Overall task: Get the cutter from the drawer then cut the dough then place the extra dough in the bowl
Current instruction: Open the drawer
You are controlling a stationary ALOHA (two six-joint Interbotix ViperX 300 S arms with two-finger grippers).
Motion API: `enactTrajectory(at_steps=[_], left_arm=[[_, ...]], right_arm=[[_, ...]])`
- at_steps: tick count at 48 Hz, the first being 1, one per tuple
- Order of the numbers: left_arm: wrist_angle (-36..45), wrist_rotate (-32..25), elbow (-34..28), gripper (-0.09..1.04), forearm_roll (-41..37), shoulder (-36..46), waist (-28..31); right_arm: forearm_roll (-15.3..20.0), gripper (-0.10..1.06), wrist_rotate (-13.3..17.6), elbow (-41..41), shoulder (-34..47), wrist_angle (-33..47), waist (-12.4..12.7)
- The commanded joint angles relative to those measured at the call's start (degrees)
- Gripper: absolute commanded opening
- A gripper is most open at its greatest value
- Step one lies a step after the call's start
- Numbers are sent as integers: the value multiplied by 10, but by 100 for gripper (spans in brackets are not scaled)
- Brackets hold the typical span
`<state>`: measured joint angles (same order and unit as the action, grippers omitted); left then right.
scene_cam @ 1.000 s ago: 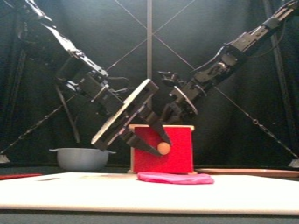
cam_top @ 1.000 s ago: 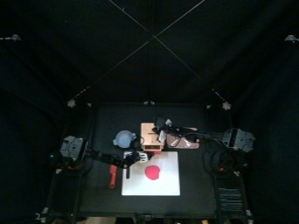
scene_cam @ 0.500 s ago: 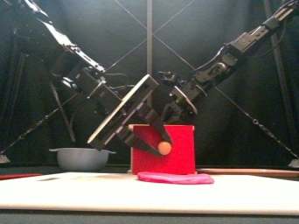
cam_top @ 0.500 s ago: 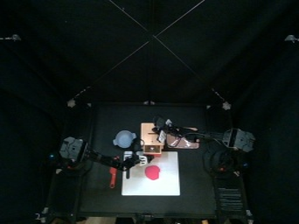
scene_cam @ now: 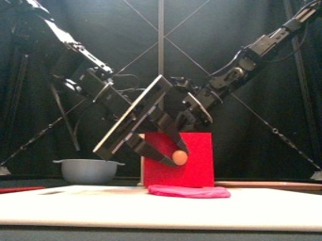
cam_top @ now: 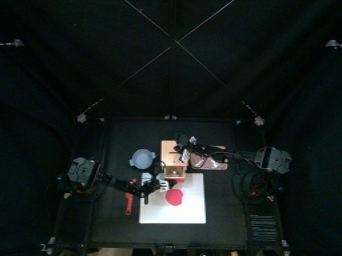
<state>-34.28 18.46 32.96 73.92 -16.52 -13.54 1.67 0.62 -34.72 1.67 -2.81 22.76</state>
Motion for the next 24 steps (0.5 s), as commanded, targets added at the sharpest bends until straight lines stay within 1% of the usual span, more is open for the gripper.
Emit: enactTrajectory(at_steps=[1,24], left_arm=[[-1,0,-16,59,4,18,-4],[6,4,-13,60,5,15,-8]], right_arm=[[1,3,0,-7,4,-10,-3],[1,3,0,-7,4,-10,-4]])
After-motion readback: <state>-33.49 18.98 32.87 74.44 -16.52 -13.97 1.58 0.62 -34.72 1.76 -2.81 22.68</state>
